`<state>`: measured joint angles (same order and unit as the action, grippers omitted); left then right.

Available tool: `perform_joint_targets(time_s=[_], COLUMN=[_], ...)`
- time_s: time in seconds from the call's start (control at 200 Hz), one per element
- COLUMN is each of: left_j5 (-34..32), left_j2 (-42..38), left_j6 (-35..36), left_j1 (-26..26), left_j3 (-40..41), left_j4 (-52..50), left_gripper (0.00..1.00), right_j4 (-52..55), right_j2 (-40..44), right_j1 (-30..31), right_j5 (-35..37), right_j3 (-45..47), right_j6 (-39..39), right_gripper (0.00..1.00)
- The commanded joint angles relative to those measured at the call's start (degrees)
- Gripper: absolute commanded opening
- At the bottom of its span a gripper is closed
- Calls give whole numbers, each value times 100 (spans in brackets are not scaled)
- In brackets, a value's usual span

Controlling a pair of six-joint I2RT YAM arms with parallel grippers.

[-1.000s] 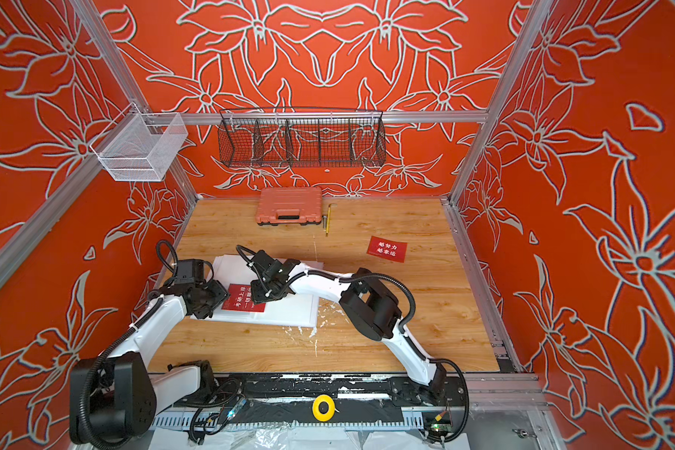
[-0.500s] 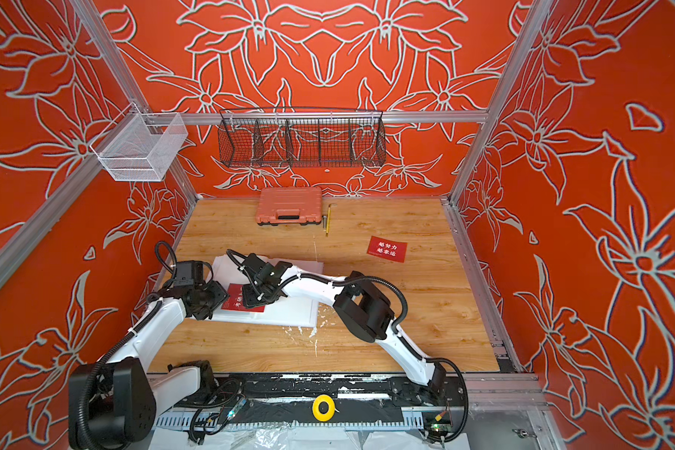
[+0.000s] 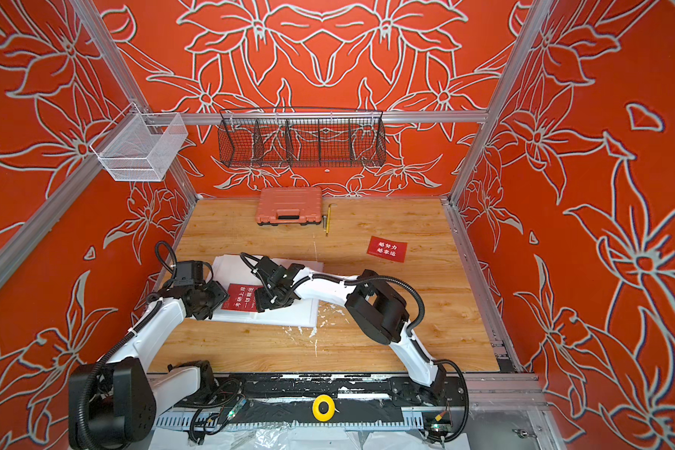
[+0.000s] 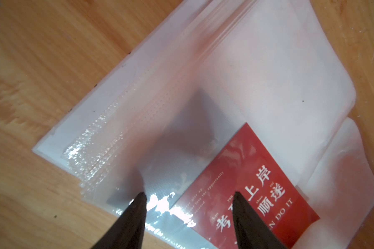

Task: Place the photos into the photo albums
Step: Insert the photo into the photo album.

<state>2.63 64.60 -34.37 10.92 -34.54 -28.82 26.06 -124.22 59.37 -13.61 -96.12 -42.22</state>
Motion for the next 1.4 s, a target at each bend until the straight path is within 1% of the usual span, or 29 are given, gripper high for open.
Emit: perform_joint_targets(time_s=[0.0, 0.255, 0.621, 0.826, 1.096, 1.171, 1.301, 1.396], left_j5=[-17, -17, -26, -48, -51, -61, -57, -52], left_j2=[-70, -96, -211, -245, -281, -281, -358, -429], left_j6=[-12, -10, -20, -25, -27, -24, 0, 13], left_j1=[33, 34, 38, 44, 49, 46, 46, 43], left_j3=[68, 78, 45, 41, 39, 31, 13, -15], left_j4=[-53, -80, -144, -183, -194, -225, -268, -316], left_gripper=[62, 62, 62, 63, 63, 63, 63, 64], right_j4=[-192, -125, 54, 66, -210, -166, -185, -470], right_j2=[-118, -612, -977, -1257, -1272, -1209, -805, -301], right_j1=[-55, -65, -15, 30, 160, 162, 69, -148], right_j5=[-116, -418, -606, -761, -913, -857, -592, -529], right_j3=[-102, -755, -1537, -1820, -1814, -1769, -1286, -531], right_j6=[-56, -173, -217, -339, -494, -471, -343, -362], right_gripper=[63, 64, 64, 63, 63, 63, 63, 63])
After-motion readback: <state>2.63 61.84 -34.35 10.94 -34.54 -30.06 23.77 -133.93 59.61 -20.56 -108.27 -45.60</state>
